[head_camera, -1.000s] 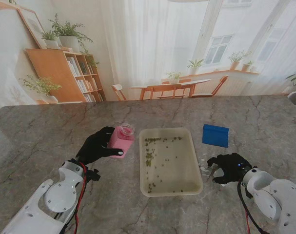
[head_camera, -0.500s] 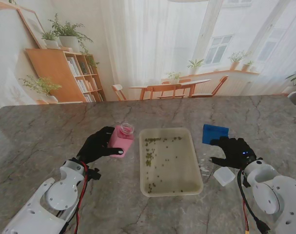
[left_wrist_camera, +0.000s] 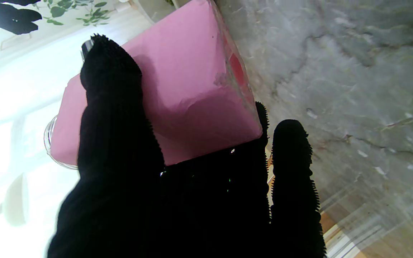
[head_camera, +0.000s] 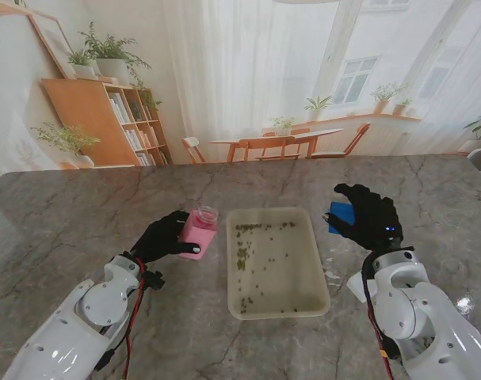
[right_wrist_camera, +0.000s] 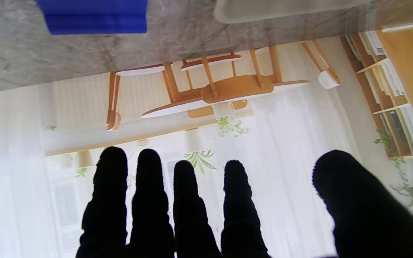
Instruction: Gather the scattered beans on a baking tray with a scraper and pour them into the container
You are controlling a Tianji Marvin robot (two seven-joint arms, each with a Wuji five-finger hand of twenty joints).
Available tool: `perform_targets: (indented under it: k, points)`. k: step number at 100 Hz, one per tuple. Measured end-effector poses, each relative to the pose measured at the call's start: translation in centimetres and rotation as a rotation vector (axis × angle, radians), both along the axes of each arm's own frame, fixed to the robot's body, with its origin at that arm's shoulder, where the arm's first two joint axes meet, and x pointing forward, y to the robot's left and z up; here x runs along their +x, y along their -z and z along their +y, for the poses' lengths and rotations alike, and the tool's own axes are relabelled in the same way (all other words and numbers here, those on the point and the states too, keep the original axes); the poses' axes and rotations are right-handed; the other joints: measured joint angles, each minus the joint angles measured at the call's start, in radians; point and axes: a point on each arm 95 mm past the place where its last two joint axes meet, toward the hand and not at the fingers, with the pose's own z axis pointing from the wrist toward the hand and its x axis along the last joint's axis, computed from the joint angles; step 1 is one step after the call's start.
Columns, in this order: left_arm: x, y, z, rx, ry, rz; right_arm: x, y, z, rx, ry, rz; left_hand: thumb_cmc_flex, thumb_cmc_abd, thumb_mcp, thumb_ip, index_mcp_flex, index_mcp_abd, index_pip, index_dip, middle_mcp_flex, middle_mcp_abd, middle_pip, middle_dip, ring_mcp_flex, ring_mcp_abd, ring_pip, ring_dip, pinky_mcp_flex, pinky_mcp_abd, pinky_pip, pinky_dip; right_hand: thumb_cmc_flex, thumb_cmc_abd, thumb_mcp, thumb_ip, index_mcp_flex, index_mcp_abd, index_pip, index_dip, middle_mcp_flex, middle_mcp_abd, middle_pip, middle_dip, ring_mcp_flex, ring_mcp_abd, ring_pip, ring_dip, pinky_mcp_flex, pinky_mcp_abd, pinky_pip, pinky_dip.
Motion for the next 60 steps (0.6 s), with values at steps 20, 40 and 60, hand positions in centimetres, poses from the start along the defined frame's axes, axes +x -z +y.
perform_targets:
  k: [20,40,60]
  points:
    - [0.5,1.8,0.1,-0.049,-0.025,0.052,-0.2,1.6,1.8,0.061,0.008,0.007,0.000,0.011,0.000,0.000,-0.011,-0.001,0.001,0.000,-0.020,-0.006,0.017,-0.024,-0.010,-0.008,-0.009,-0.012,-0.014,0.000,0.000,-0.014,0.001,0.000,-0.001,0.000,0.037,0.000,0.001,0.002,0.028,-0.001,0.000,0.000,0.000,0.000,0.000,0.000,0.001,0.002,-0.006,0.000]
    - [1.0,2.9,-0.5,-0.053,-0.015,0.077,0.4,3.6,2.7,0.108,0.025,0.061,0.000,0.020,0.000,0.000,-0.033,-0.003,0.017,0.000,-0.051,-0.012,0.051,-0.046,-0.042,-0.015,-0.014,-0.021,-0.040,0.000,-0.009,-0.035,0.002,0.000,-0.001,0.000,0.049,-0.006,0.010,0.002,0.050,-0.001,-0.001,0.000,0.001,0.001,0.000,0.000,0.001,0.012,-0.007,0.000]
    - [1.2,3.3,-0.7,-0.032,0.003,0.084,0.6,4.3,2.9,0.123,0.020,0.097,0.001,0.021,0.000,0.000,-0.043,-0.015,0.027,0.001,-0.081,-0.023,0.089,-0.071,-0.061,-0.022,-0.019,-0.032,-0.075,0.000,-0.022,-0.054,0.003,0.000,-0.001,0.000,0.061,-0.007,0.012,0.003,0.063,-0.001,-0.012,0.000,0.014,0.001,-0.002,0.000,0.002,0.013,-0.009,0.000]
